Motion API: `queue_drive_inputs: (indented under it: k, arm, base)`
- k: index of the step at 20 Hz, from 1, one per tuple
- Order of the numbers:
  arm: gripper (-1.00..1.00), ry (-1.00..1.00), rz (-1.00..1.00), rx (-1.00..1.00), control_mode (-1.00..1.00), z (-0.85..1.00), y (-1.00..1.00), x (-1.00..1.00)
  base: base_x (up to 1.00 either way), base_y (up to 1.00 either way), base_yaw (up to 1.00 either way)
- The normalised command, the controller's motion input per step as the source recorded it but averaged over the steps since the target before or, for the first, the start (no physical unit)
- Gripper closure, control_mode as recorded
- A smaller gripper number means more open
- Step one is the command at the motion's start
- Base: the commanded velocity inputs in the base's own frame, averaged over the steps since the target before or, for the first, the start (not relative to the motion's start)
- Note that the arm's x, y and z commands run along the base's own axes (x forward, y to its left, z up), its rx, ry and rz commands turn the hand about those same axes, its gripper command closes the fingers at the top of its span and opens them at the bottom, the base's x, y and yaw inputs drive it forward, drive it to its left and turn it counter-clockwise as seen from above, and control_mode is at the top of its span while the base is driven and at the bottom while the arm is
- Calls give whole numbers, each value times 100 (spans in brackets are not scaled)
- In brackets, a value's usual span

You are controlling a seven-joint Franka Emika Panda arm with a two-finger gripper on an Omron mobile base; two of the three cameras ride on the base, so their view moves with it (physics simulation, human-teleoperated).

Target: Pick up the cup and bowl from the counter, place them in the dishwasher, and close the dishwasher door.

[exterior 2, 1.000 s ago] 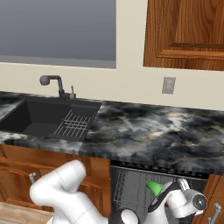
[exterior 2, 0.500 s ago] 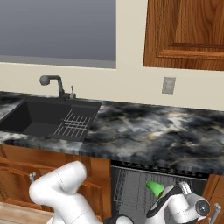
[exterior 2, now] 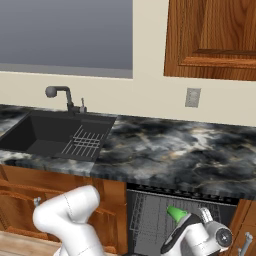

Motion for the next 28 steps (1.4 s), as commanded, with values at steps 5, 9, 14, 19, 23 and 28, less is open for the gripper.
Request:
queue_drive_inputs:
  k: [5, 9, 14, 19, 23, 28]
  arm:
    - [-100, -1, -2, 0, -100, 0, 20, -9]
    - [-100, -2, -3, 0, -100, 0, 11, -10]
    - [-100, -1, -2, 0, -100, 0, 7, -5]
    - [-100, 0, -2, 0, -100, 0, 5, 0]
    - [-100, 0, -2, 0, -100, 0, 6, -4]
    - [-100, -2, -1, 0, -100, 0, 5, -11]
  base:
    - [0, 0, 0]
    - [0, 0, 0]
    - [0, 0, 0]
    - [0, 0, 0]
    - [0, 0, 0]
    - [0, 0, 0]
